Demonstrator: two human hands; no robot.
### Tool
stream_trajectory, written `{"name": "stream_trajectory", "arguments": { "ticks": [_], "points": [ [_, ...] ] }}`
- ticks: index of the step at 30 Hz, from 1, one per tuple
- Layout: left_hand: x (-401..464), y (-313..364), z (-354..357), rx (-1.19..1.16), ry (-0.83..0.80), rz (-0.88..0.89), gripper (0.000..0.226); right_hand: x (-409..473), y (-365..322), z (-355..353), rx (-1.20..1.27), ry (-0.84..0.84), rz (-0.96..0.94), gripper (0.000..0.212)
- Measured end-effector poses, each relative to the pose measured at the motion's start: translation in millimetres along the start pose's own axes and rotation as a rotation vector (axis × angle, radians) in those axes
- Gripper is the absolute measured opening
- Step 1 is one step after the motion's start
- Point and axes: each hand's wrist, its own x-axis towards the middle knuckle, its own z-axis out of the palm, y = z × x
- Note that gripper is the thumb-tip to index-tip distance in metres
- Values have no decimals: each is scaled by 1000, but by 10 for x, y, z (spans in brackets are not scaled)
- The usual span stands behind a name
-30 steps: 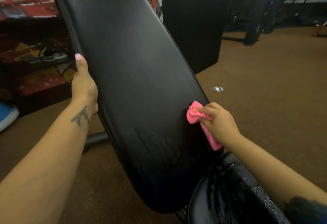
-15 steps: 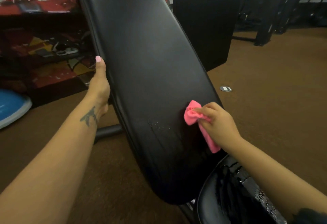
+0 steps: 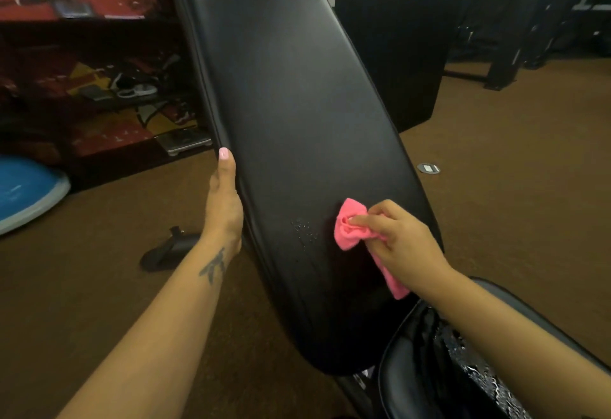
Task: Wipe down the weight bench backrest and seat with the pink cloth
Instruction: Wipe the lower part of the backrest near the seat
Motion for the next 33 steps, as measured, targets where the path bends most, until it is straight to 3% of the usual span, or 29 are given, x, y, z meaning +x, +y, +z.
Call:
{"name": "stream_trajectory", "arguments": {
  "ticks": [5,12,20,25,29,33],
  "points": [
    [-62,16,55,-7,13,55,120,302,-138,55,-2,115,147,28],
    [-42,-12,57,-33,38,44,122,99,-525,192,43,36,-90,26],
    [22,-51,47,-20,26,49,121,322,-416,118,-5,118,72,26],
    [192,-163,-17,-59,-2,-25,115,377,-800,262,63,135,-55,27],
    [236,-185,-26,-78,-23,-37,111,122,-782,274,10,26,-155,26],
    [207,-155,-27,-76,-70,-12,112,166,-580,184,6,54,-89,27]
  ]
}}
